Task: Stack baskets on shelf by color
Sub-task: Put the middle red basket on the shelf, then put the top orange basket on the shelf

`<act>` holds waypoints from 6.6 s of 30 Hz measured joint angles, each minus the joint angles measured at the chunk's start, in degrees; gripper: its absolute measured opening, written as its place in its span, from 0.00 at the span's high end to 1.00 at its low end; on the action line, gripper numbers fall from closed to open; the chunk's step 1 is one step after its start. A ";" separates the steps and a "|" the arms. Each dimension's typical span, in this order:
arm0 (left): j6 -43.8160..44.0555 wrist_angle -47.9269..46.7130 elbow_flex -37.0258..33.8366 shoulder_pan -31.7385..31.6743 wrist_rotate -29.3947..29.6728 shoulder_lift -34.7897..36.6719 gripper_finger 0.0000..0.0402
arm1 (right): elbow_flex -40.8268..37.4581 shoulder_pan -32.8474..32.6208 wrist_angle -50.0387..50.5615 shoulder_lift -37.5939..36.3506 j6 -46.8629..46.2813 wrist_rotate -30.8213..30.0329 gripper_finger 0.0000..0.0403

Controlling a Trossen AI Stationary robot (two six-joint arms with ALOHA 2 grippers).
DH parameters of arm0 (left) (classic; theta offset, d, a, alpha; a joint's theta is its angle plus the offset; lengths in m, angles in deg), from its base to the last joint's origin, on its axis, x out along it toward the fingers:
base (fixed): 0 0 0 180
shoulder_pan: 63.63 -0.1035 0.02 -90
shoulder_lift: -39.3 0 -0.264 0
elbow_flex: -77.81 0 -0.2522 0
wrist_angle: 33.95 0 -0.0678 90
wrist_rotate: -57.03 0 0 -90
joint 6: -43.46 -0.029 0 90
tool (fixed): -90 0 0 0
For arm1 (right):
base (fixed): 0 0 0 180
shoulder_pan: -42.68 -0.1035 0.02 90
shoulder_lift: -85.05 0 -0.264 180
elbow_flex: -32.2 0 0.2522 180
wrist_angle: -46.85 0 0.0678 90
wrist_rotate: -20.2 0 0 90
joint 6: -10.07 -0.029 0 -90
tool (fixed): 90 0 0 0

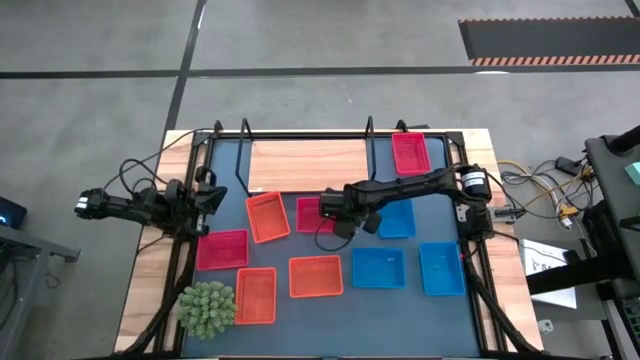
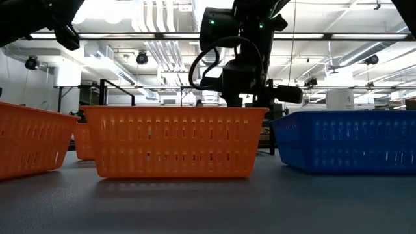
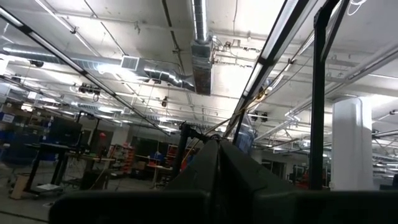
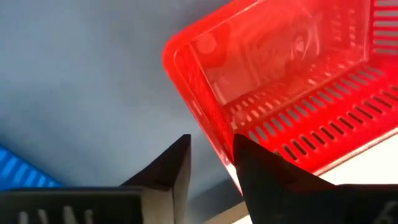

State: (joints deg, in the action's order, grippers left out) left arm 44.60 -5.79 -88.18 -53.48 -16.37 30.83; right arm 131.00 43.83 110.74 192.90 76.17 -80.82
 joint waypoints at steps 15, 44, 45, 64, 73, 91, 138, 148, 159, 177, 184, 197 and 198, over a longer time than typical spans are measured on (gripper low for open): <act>-0.04 0.78 -0.02 0.00 0.04 -0.02 1.00 | -0.02 -2.18 1.37 -1.51 -3.49 5.03 0.97; -0.19 2.66 -0.01 0.02 -0.90 -1.39 1.00 | 21.33 7.73 -6.73 5.90 -49.01 -9.60 0.98; -0.19 2.66 0.00 0.02 -0.92 -1.39 1.00 | 23.08 8.17 -5.12 7.52 -49.39 -9.60 0.98; 0.01 2.66 -0.02 0.00 -2.48 -1.39 1.00 | 45.31 8.79 6.89 22.11 -51.11 -9.93 0.71; 0.20 2.63 -0.02 0.00 -2.84 -1.43 1.00 | 46.19 7.58 14.38 14.87 -53.03 -6.46 0.70; 1.53 2.92 0.00 0.00 -2.97 -1.54 1.00 | 35.74 13.43 -5.22 11.14 -48.55 -0.47 0.98; 1.01 4.06 -0.01 0.02 -2.97 -1.50 1.00 | 35.54 15.52 -0.94 17.25 -48.14 14.14 0.98; 1.05 4.08 -0.02 0.01 -2.97 -1.50 1.00 | 35.54 14.71 -1.00 17.08 -48.16 13.60 0.98; 1.49 3.95 0.00 0.02 -4.35 -2.47 1.00 | 30.31 9.52 -1.05 5.98 -47.06 12.34 0.98; -0.50 25.37 2.10 -0.01 -4.60 -20.73 1.00 | -32.82 -7.22 -57.76 -33.43 -49.70 6.48 0.98; -1.76 32.07 11.11 0.00 -4.38 -30.13 1.00 | -43.80 -7.41 -68.42 -40.22 -45.71 9.49 0.98; 12.69 21.39 27.20 2.40 -4.58 -52.41 1.00 | -46.71 -7.41 -66.71 -48.64 -39.73 10.00 0.98; 15.15 20.89 27.61 2.80 -4.56 -54.07 1.00 | -46.71 -7.41 -65.50 -49.35 -39.44 10.01 0.98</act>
State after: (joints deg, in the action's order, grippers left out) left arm 59.75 15.10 -60.57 -50.68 -20.92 -23.25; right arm 84.29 36.42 45.24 143.55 36.73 -70.81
